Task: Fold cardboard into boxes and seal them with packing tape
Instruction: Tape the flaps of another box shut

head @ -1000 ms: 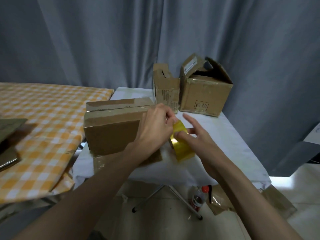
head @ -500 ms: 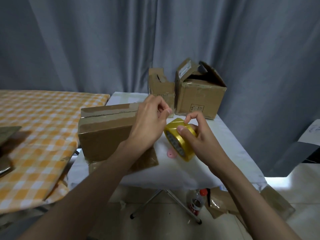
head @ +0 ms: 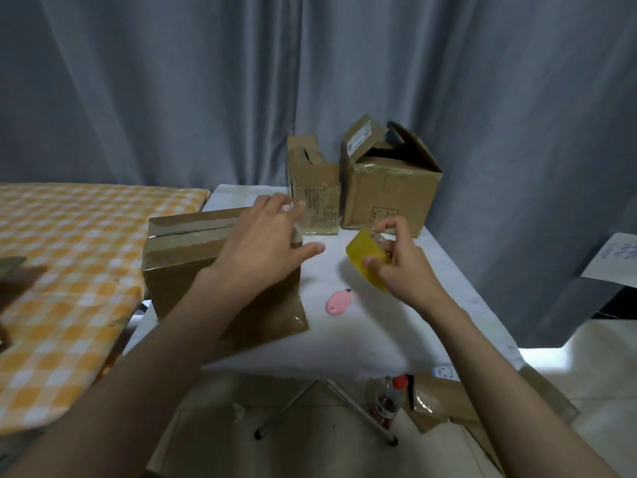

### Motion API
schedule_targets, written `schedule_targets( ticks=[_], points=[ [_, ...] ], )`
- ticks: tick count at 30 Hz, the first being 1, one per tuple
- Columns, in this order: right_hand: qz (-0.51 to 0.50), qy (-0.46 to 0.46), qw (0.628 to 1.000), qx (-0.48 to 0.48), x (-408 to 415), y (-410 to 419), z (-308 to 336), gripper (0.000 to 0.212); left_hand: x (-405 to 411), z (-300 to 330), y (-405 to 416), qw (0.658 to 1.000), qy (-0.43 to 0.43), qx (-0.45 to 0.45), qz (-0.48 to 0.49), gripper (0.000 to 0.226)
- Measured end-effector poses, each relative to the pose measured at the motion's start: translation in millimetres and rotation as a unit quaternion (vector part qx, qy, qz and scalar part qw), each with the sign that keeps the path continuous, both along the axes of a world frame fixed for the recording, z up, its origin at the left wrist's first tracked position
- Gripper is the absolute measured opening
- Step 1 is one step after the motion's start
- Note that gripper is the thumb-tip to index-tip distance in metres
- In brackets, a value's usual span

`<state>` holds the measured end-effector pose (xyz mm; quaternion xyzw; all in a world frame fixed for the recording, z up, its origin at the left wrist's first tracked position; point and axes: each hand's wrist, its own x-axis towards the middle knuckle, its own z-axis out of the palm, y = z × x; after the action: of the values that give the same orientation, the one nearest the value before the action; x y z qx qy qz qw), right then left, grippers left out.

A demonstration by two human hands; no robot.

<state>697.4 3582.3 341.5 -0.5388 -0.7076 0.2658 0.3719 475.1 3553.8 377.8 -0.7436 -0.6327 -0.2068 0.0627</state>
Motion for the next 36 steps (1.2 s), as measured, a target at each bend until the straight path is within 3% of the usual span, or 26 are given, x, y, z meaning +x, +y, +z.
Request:
schedule_targets(
  ticks=[3,8,11,13,15,18,21,28,36],
  points=[
    [-0.039,-0.12,0.992,-0.022,3,10,-17,0.041,-16,-6,0,0.996,-0.01,-0.089,0.013,0.101],
    [-0.037,-0.233,0.971,-0.031,-1,14,-31,0.035,-29,-8,-1,0.998,-0.031,-0.04,-0.025,0.074],
    [-0.033,-0.269,0.96,-0.063,-11,17,-23,0.029,-40,-1,-3,0.996,-0.041,-0.05,-0.061,0.073],
    [-0.05,-0.241,0.969,-0.02,-21,19,-13,0.016,-53,4,-6,0.993,-0.037,-0.072,-0.091,0.076],
    [-0.044,-0.132,0.99,0.036,-35,18,-1,0.005,-66,7,-10,0.989,-0.021,-0.1,-0.102,0.088],
    [-0.005,-0.007,0.996,0.084,-61,16,17,0.018,-72,4,-16,0.987,-0.031,-0.124,-0.101,0.105],
    [0.035,0.039,0.992,0.116,-86,15,29,0.025,-67,-2,-16,0.988,-0.072,-0.088,-0.108,0.098],
    [0.1,-0.026,0.989,0.102,-128,31,24,0.026,-62,-13,-5,0.989,-0.028,-0.072,-0.125,0.064],
    [0.082,-0.037,0.995,0.04,-130,50,15,0.02,-66,-16,-1,0.988,-0.028,-0.065,-0.137,0.063]
  ],
)
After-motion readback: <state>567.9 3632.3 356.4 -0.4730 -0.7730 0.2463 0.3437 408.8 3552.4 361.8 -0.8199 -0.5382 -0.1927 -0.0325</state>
